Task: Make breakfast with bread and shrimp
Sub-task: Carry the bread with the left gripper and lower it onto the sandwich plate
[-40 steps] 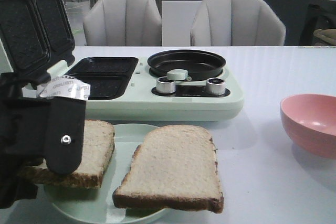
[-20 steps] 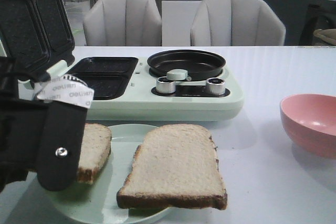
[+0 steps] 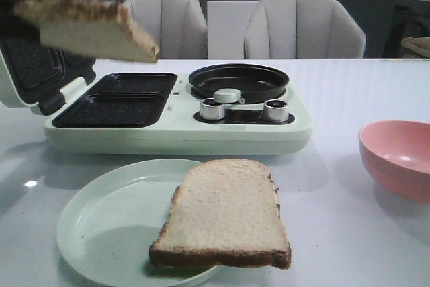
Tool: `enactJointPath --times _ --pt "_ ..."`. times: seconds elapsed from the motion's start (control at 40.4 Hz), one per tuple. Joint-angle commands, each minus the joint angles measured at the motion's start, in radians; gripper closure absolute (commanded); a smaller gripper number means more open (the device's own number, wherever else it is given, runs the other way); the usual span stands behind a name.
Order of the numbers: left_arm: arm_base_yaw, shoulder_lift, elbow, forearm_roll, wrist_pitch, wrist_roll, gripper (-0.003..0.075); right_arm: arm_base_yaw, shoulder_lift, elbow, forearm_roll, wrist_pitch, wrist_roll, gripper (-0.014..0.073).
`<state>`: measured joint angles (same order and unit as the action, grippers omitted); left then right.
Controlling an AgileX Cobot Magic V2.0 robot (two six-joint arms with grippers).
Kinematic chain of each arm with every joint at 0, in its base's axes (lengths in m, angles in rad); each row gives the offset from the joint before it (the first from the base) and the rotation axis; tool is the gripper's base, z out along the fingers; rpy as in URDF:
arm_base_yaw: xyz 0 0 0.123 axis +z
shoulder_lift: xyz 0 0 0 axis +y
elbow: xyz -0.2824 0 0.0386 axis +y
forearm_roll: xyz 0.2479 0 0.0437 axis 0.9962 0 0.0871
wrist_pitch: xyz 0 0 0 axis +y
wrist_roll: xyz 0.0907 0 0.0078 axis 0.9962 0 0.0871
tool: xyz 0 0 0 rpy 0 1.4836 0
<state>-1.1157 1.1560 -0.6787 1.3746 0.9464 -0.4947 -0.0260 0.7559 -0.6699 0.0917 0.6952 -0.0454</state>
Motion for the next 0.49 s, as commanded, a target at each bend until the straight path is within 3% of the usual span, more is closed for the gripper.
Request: enactJointPath --times 0.0,0.346,0.47 --pt "0.034 -0.016 -0.098 0.145 0.014 -0.014 0.0620 0.000 -0.001 -0.033 0.006 -0.058 -0.009 0.0045" --pt "0.347 0.157 -0.325 0.212 -0.296 -0.014 0.0620 0.000 -0.001 -0.033 0.006 -0.057 -0.009 0.0045" --pt "0.430 0.244 -0.384 0.212 -0.349 -0.014 0.0620 0.000 -0.001 -0.033 0.006 -0.057 -0.009 0.0045"
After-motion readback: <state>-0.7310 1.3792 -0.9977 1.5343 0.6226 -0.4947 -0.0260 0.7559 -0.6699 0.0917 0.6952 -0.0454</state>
